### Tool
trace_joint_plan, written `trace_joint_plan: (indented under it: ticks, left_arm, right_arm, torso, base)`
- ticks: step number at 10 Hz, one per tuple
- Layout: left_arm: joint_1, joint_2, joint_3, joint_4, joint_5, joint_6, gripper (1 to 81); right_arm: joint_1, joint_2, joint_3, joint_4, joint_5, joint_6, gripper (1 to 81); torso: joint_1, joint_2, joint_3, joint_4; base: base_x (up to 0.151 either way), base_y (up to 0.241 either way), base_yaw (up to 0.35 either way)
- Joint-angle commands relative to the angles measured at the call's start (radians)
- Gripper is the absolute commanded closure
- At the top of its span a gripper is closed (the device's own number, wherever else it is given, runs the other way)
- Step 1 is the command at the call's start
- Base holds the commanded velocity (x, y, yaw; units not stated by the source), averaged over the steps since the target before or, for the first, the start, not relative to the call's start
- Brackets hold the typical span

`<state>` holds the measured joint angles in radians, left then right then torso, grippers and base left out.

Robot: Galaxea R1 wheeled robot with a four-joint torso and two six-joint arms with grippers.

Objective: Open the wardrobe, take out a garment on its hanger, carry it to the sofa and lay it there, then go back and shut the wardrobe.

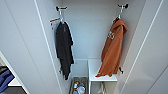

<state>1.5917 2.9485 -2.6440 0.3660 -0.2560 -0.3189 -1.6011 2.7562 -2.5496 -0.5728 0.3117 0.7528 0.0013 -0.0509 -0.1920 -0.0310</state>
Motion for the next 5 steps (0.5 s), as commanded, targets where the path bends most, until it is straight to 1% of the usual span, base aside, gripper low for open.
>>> trace_joint_plan:
  ticks: [1, 2, 3, 4, 5]
  left_arm:
    - [-0.005, 0.086, -0.116, 0.031, 0.099, 0.009, 1.0]
    - [-0.005, 0.098, -0.119, 0.031, 0.107, 0.012, 1.0]
    - [-0.005, 0.104, -0.122, 0.031, 0.109, 0.043, 1.0]
    - [-0.008, 0.109, -0.122, 0.031, 0.110, 0.079, 1.0]
    - [-0.014, 0.107, -0.122, 0.030, 0.112, 0.095, 1.0]
  right_arm:
    - [-0.038, 0.194, -0.244, -0.030, -0.066, -0.003, 1.0]
    - [-0.037, 0.231, -0.279, -0.027, -0.089, -0.001, 1.0]
    - [-0.026, 0.260, -0.299, -0.029, -0.155, -0.003, 1.0]
    - [-0.011, 0.271, -0.299, -0.032, -0.194, -0.004, 1.0]
    - [-0.003, 0.274, -0.294, -0.032, -0.206, -0.013, 1.0]
  torso:
    - [0.000, 0.000, 0.000, 0.000]
    - [0.000, 0.000, 0.000, 0.000]
    - [0.000, 0.000, 0.000, 0.000]
    - [0.000, 0.000, 0.000, 0.000]
    - [0.000, 0.000, 0.000, 0.000]
  base:
    - [0.000, 0.000, 0.000]
    - [0.000, 0.000, 0.000]
    - [0.000, 0.000, 0.000]
    - [0.000, 0.000, 0.000]
    - [0.000, 0.000, 0.000]
